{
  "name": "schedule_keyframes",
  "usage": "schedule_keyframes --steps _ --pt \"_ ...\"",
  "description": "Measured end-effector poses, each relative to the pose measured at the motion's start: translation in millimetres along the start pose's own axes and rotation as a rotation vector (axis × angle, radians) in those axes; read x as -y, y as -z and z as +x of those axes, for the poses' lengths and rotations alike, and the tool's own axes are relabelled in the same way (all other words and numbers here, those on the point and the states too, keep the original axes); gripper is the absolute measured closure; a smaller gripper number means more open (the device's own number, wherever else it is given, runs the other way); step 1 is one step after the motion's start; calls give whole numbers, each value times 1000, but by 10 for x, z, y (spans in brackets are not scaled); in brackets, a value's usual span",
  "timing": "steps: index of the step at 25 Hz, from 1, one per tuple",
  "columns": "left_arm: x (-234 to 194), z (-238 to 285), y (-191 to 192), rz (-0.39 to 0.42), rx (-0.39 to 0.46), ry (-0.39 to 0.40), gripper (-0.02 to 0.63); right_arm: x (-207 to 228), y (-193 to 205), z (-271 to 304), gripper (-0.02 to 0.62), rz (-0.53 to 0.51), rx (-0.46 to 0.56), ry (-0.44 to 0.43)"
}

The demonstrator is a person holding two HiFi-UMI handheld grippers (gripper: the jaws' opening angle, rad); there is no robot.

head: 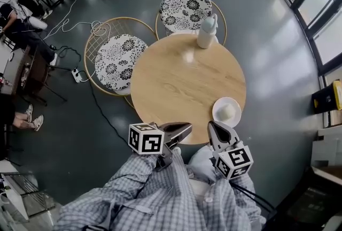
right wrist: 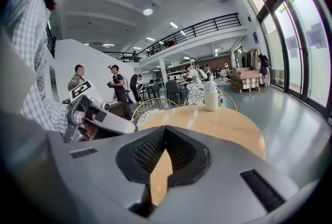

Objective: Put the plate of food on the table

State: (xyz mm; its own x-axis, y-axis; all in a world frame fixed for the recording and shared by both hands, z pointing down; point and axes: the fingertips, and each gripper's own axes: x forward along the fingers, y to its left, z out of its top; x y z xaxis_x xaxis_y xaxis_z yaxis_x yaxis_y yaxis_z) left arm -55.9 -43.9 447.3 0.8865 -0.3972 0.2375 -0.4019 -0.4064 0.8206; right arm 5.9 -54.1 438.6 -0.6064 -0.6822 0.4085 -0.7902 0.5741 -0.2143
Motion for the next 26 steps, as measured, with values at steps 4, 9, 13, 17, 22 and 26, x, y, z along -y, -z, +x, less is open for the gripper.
schedule_keyframes --steps 4,9,13,17,22,26 --pt "-23 -10 34 -1 -7 4 598 -50 42 35 587 1 -4 -11" --pt "-35 -15 40 -1 -9 4 598 -73 63 53 588 -2 -11 -21" --pt "-22 -18 36 -6 -10 5 598 -82 53 44 587 -4 -15 -24" --pt "-26 -14 46 -9 -10 7 598 -87 67 45 587 -7 -18 -26" --pt "-21 -17 61 -14 -11 12 598 -119 79 42 586 -13 -18 -40" --pt "-20 -18 63 -16 -17 21 598 -132 82 60 586 -12 -18 -44"
